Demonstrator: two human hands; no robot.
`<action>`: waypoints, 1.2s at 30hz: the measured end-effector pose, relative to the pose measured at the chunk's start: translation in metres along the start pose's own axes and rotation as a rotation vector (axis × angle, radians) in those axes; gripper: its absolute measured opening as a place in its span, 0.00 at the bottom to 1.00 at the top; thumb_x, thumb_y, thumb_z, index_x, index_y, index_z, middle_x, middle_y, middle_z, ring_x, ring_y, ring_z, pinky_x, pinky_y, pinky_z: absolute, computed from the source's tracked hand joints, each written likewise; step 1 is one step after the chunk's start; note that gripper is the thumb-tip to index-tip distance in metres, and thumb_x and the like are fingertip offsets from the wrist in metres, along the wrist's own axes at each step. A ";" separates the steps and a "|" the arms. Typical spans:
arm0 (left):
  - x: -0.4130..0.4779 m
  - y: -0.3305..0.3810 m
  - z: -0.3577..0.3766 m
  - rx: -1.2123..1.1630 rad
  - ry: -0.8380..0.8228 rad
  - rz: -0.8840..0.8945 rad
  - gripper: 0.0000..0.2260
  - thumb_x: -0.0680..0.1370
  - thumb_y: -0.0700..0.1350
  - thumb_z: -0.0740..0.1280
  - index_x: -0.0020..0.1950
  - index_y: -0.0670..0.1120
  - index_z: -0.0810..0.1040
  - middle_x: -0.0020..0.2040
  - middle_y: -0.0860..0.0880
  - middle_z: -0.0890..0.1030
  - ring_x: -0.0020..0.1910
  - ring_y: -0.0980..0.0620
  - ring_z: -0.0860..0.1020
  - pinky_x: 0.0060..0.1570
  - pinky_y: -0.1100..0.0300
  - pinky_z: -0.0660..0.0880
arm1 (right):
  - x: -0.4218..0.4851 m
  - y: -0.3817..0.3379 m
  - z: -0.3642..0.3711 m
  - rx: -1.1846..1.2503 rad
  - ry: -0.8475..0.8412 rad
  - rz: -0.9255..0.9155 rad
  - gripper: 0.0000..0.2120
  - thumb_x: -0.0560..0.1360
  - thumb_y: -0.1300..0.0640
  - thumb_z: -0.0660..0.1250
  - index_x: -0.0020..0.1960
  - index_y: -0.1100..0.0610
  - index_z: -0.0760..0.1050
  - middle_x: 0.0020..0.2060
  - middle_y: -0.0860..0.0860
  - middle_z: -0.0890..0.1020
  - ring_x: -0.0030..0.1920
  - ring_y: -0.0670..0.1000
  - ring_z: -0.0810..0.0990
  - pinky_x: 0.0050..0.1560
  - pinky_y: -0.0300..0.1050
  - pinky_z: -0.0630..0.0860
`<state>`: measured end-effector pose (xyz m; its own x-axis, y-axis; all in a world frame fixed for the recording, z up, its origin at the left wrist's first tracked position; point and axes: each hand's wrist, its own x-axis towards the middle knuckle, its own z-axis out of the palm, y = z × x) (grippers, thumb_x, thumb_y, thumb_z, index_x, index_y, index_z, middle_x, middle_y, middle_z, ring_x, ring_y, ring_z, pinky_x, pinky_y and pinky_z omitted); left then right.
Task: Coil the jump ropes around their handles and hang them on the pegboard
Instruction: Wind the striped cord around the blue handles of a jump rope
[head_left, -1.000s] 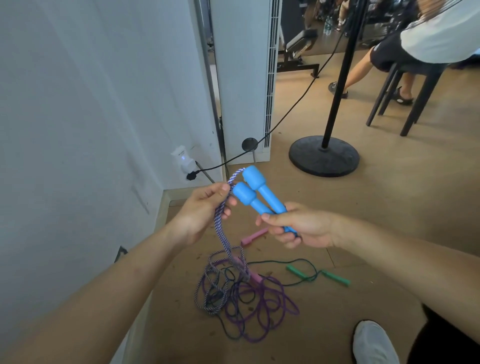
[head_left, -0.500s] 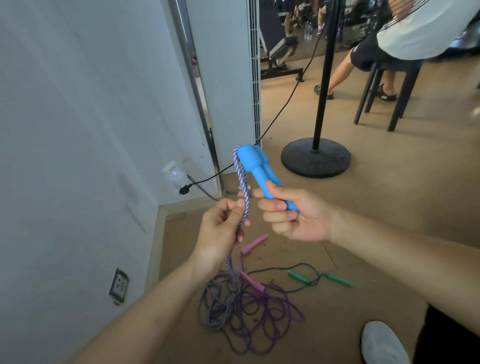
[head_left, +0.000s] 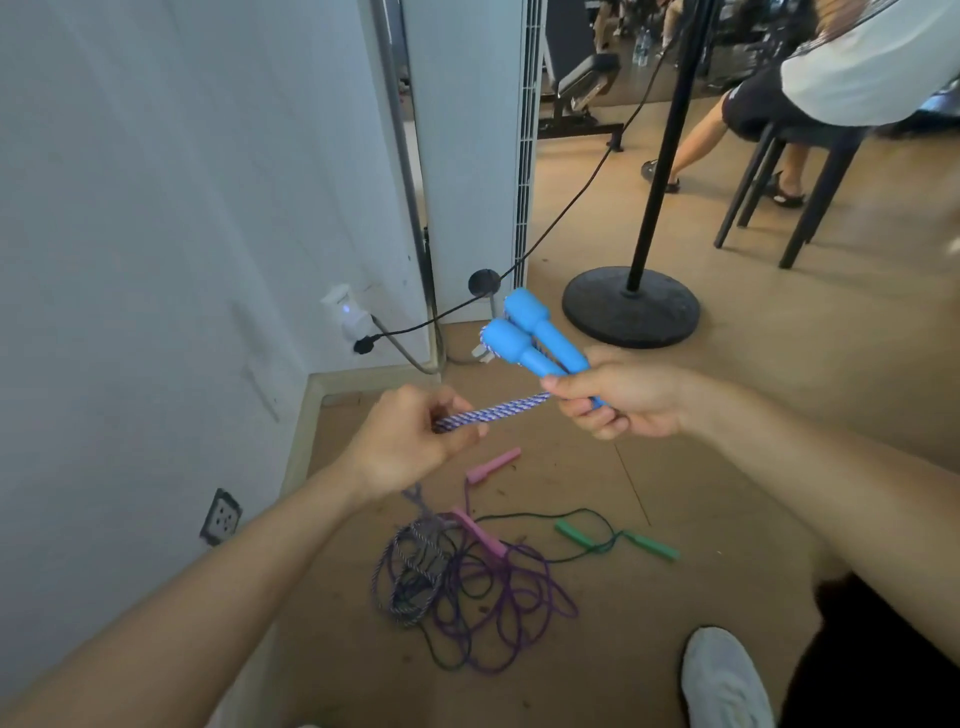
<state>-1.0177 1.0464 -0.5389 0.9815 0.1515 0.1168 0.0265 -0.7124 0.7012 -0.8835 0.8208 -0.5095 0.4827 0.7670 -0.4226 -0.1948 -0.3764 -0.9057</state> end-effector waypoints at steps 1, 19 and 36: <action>0.000 -0.007 -0.006 0.105 -0.012 0.007 0.08 0.71 0.57 0.73 0.40 0.54 0.81 0.29 0.57 0.77 0.29 0.58 0.73 0.35 0.56 0.73 | 0.001 0.003 -0.002 -0.102 0.058 0.023 0.05 0.83 0.55 0.61 0.49 0.53 0.66 0.29 0.47 0.64 0.24 0.42 0.57 0.22 0.34 0.54; 0.003 0.009 -0.021 -0.117 -0.202 0.064 0.03 0.73 0.39 0.77 0.45 0.42 0.86 0.38 0.46 0.85 0.35 0.56 0.78 0.40 0.53 0.75 | 0.013 0.050 0.041 -1.248 0.112 -0.209 0.20 0.75 0.39 0.68 0.46 0.56 0.70 0.39 0.51 0.76 0.39 0.55 0.76 0.37 0.48 0.69; 0.007 -0.019 -0.011 -0.430 -0.261 -0.062 0.04 0.79 0.42 0.68 0.50 0.44 0.82 0.33 0.53 0.81 0.27 0.56 0.71 0.29 0.66 0.69 | -0.025 0.025 0.032 -0.735 -0.105 -0.344 0.11 0.77 0.54 0.71 0.43 0.61 0.76 0.34 0.52 0.81 0.34 0.51 0.76 0.36 0.44 0.70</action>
<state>-1.0137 1.0680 -0.5436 0.9967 -0.0309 -0.0752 0.0595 -0.3526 0.9339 -0.9276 0.8084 -0.5223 0.3241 0.9326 -0.1589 0.5765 -0.3279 -0.7484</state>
